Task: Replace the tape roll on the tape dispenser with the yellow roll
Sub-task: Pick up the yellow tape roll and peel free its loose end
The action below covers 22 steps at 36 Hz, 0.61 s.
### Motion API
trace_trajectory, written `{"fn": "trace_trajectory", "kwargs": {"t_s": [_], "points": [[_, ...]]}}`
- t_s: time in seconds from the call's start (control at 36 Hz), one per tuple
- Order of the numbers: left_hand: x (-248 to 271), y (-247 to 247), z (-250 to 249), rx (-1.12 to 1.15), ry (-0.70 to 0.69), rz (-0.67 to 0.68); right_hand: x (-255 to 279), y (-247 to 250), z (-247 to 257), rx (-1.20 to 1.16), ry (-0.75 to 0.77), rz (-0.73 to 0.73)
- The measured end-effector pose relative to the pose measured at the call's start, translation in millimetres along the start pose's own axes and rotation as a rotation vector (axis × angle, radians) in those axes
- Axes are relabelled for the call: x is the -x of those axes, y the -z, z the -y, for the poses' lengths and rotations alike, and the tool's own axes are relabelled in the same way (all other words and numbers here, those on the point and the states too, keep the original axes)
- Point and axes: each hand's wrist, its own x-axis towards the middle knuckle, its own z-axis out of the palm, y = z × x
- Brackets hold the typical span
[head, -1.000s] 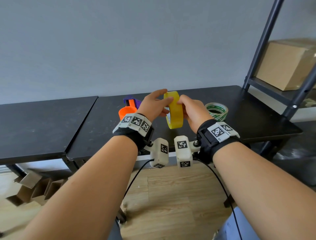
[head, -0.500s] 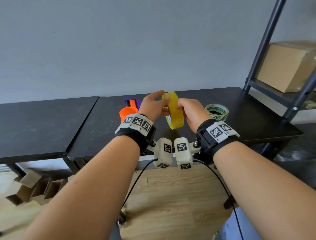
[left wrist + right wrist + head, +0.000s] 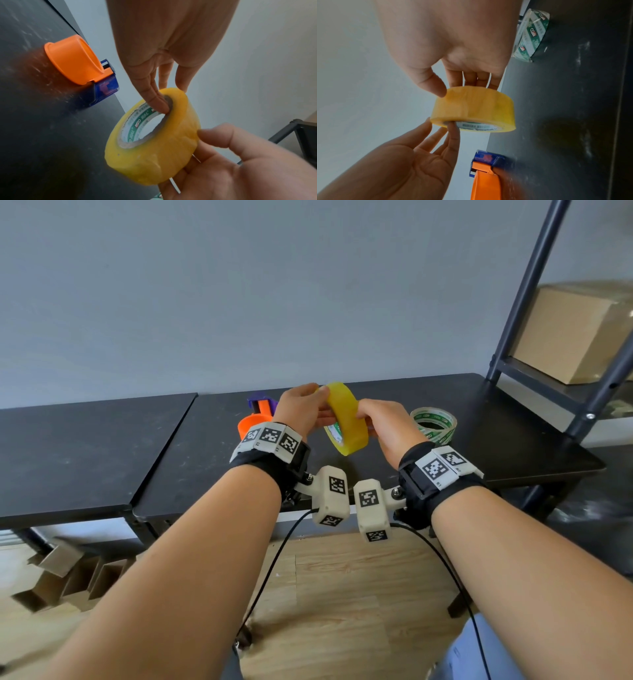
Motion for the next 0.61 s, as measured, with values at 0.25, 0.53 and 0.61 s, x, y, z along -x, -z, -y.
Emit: {"fn": "trace_trajectory", "kwargs": {"t_s": [0.25, 0.53, 0.61], "points": [[2.5, -4.5, 1.7, -0.195, -0.113, 0.04, -1.1, 2.6, 0.6, -0.057, 0.005, 0.035], [2.3, -7.7, 3.4, -0.25, -0.145, 0.035, 1.0, -0.3, 3.2, -0.048, -0.002, -0.025], [2.1, -7.2, 3.6, -0.245, -0.138, 0.035, 1.1, -0.8, 1.8, -0.021, -0.002, -0.027]]}}
